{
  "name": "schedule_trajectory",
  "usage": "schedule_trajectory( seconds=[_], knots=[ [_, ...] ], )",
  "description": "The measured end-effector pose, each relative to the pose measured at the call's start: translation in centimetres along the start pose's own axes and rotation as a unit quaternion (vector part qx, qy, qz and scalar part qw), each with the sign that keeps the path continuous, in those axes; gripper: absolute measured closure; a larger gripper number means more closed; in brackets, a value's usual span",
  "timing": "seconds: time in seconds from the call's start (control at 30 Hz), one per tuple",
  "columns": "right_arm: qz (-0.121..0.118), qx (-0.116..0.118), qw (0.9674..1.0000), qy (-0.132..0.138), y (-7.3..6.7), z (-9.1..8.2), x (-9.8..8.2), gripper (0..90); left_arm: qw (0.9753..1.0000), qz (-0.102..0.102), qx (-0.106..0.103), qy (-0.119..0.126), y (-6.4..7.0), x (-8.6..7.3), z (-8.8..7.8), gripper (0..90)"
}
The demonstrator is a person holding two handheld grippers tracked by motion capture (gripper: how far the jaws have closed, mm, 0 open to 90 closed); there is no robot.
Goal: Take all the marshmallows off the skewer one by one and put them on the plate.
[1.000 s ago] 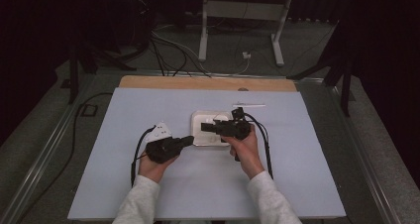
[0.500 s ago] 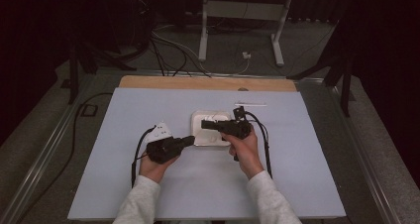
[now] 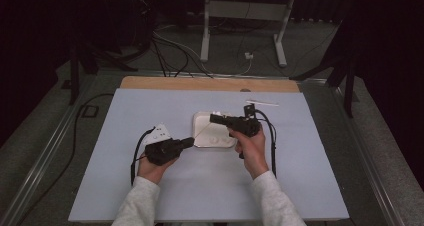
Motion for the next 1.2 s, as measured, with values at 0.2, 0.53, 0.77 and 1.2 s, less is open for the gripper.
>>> schedule_trajectory(
  seconds=[0.2,0.53,0.77,1.2],
  knots=[
    [-0.021,-0.013,0.9997,-0.004,-0.1,-1.0,0.9,77.9,0.9998,0.011,-0.014,-0.006,0.4,0.1,0.4,90.0],
    [-0.011,-0.026,0.9980,0.056,0.6,-3.4,2.9,78.4,0.9998,0.004,0.009,-0.018,-1.1,-0.7,-0.6,90.0],
    [-0.084,-0.093,0.9921,-0.009,0.6,-3.3,2.1,77.0,0.9993,-0.006,0.034,-0.016,-0.9,-0.5,-0.3,90.0],
    [-0.131,-0.169,0.9703,-0.112,2.9,-0.2,-2.4,73.7,0.9976,-0.020,0.066,-0.009,-1.1,-0.3,-0.4,90.0]
  ],
)
Point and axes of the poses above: each handheld gripper's, and its own axes: z roughly forward along the jaws, x roughly out of its top, y roughly to its right, the point moved 1 cm from there along z, roughly forward along the jaws, and after that the axes turned 7 degrees about y, right-handed, at the moved point
